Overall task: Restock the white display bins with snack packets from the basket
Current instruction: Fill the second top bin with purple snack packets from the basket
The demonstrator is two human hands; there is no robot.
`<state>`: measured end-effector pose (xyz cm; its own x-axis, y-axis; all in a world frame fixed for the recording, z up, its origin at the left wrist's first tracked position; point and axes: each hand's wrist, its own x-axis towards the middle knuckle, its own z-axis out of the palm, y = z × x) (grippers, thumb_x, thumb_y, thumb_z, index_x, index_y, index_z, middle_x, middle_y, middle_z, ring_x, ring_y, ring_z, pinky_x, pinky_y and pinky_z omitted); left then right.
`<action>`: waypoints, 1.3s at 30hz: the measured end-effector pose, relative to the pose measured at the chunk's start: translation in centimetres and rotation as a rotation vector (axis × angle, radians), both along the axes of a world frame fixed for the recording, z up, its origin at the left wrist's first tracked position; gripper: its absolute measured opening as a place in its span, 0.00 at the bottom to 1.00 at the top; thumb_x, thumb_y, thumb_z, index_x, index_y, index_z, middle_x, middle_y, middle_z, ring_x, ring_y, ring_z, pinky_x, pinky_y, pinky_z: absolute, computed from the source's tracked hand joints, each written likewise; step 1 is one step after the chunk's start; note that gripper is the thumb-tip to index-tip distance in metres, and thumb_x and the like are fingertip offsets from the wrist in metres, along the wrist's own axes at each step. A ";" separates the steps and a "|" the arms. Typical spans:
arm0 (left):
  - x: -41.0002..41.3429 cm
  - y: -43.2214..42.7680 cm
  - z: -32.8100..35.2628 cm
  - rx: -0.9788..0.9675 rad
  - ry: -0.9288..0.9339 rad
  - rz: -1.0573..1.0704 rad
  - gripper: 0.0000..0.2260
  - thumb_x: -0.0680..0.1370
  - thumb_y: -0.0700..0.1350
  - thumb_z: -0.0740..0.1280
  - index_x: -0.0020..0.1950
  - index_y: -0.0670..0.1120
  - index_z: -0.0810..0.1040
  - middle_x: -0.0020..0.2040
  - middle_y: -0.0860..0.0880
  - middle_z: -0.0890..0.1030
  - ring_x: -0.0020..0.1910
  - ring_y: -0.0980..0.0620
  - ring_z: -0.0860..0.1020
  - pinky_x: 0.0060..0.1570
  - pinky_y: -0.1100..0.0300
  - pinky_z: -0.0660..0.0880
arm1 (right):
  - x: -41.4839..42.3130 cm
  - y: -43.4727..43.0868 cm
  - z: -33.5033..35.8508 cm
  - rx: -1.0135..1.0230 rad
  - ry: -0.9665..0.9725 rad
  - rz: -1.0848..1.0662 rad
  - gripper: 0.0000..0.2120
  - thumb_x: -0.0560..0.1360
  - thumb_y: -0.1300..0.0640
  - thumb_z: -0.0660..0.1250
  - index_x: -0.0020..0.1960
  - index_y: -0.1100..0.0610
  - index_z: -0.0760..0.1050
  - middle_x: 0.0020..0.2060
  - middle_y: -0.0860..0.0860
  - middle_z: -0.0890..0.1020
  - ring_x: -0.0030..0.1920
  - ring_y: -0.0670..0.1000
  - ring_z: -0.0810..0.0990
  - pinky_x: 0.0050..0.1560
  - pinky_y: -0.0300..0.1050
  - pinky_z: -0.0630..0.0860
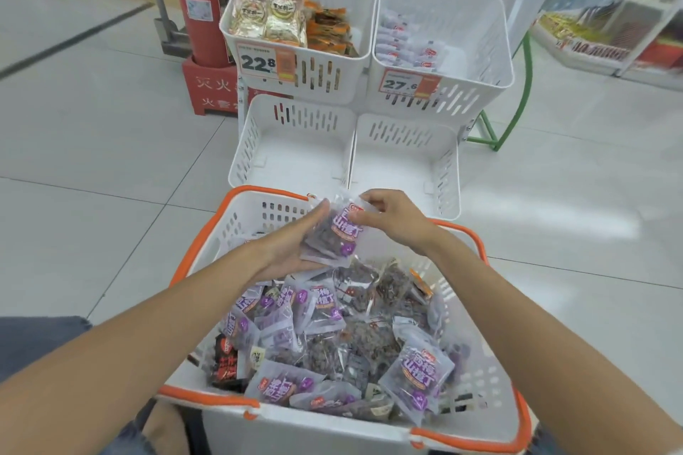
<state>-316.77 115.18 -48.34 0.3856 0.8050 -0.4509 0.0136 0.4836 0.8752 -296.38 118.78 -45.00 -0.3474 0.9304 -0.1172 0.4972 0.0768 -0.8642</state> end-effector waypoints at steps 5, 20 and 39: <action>3.3 2.4 2.7 0.189 0.069 -0.035 0.27 0.75 0.41 0.73 0.70 0.45 0.64 0.55 0.42 0.83 0.53 0.47 0.83 0.56 0.54 0.79 | 0.2 1.7 2.9 -0.233 0.174 0.037 0.21 0.77 0.57 0.69 0.67 0.54 0.68 0.56 0.49 0.79 0.50 0.49 0.81 0.47 0.42 0.79; 8.7 25.2 18.6 1.130 0.877 0.005 0.53 0.64 0.66 0.76 0.79 0.50 0.52 0.78 0.46 0.59 0.76 0.47 0.59 0.71 0.56 0.57 | 10.2 20.5 19.3 0.335 0.173 -0.310 0.21 0.69 0.72 0.73 0.59 0.64 0.72 0.48 0.62 0.79 0.41 0.57 0.82 0.44 0.52 0.83; 8.9 34.3 14.5 1.104 0.942 0.038 0.46 0.70 0.67 0.69 0.80 0.56 0.48 0.80 0.57 0.44 0.79 0.51 0.40 0.76 0.49 0.46 | 9.9 35.7 11.7 0.035 -0.046 -0.077 0.22 0.77 0.47 0.67 0.70 0.47 0.68 0.67 0.47 0.73 0.65 0.47 0.73 0.63 0.41 0.68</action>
